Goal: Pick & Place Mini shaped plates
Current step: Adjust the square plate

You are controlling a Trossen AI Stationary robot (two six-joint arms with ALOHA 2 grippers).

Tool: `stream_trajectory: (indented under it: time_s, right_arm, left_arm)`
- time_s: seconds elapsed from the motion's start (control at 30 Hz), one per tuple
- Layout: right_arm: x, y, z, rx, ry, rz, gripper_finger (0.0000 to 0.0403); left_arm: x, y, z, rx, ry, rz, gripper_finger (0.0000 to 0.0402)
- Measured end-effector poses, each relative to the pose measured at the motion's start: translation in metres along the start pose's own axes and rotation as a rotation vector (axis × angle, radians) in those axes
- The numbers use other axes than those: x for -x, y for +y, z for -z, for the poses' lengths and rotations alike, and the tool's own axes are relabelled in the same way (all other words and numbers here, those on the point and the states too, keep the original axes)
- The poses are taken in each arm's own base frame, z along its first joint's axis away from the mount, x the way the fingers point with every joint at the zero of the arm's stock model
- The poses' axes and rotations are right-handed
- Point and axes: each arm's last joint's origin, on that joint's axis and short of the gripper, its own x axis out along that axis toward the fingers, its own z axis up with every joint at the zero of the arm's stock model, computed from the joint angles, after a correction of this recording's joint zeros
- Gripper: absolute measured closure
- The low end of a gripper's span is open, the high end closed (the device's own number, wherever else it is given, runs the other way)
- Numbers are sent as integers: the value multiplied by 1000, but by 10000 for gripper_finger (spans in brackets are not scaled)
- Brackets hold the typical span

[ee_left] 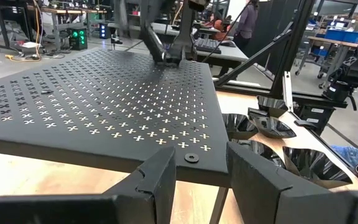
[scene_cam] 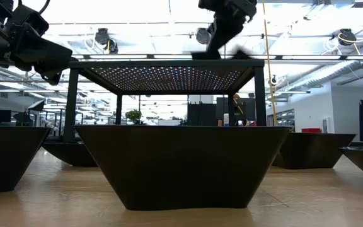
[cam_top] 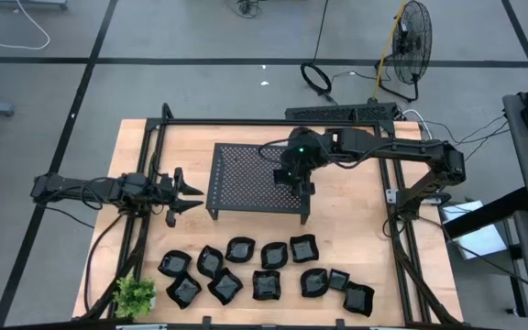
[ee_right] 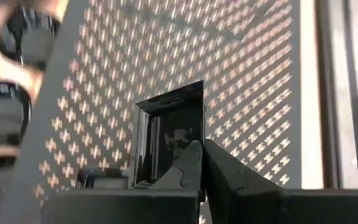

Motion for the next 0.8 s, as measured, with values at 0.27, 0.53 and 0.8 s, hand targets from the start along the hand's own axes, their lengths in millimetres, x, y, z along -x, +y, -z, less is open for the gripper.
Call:
stream_trajectory:
  time_s: [0.27, 0.53, 0.8]
  right_arm:
    - [13, 4, 0, -24, -20, -3, 403]
    - [19, 9, 7, -76, 43, -30, 403]
    - [39, 12, 14, -139, 38, -93, 403]
  left_arm:
    - [0, 0, 0, 0, 0, 0, 256]
    - [0, 0, 0, 0, 0, 0, 256]
    - [0, 0, 0, 0, 0, 0, 256]
